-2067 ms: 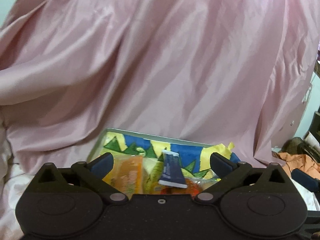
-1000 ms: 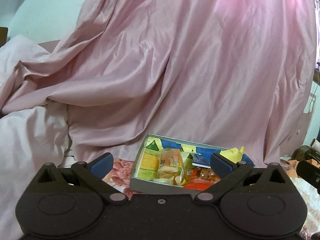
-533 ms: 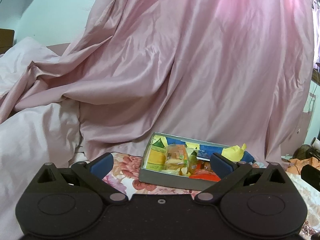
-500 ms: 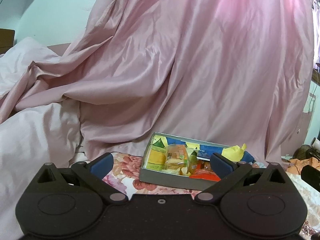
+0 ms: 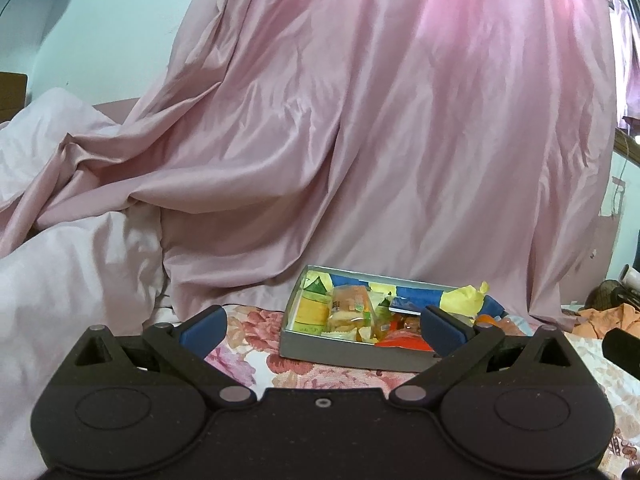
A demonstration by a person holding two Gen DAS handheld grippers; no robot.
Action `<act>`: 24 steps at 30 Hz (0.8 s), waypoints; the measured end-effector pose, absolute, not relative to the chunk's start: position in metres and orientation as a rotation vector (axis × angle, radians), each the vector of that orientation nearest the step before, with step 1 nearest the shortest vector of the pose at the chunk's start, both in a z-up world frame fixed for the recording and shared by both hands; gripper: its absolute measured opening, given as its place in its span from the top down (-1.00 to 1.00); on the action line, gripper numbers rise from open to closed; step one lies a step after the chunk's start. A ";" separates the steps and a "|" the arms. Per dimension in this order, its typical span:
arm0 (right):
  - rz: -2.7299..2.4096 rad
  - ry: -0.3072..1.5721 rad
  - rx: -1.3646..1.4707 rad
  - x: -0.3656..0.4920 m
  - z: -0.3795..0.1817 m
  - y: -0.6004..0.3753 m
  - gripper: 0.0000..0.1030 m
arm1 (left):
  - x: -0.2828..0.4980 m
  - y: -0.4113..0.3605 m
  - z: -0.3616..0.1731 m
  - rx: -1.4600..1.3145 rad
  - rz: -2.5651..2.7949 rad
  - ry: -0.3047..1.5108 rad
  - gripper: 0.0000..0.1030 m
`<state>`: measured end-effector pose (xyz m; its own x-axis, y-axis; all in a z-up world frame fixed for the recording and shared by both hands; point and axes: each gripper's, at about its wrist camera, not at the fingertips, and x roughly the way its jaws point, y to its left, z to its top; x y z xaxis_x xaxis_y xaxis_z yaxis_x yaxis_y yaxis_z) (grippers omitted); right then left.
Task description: Organize snacks
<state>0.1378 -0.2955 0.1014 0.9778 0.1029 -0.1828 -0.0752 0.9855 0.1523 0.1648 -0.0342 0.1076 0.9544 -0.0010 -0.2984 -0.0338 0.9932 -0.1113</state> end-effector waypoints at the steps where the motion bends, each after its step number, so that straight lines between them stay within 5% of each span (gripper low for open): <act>1: 0.091 0.194 0.145 0.136 0.101 -0.295 -1.00 | 0.163 -0.034 0.107 -0.115 0.015 0.303 -0.99; 24: 0.082 0.253 0.123 0.104 0.080 -0.294 -1.00 | 0.116 -0.027 0.080 -0.060 0.070 0.360 -0.99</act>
<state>0.1041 -0.2935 0.0796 0.9648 0.0962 -0.2447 -0.0652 0.9892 0.1316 0.1165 -0.0272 0.0796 0.9335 0.0578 -0.3539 -0.0791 0.9958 -0.0459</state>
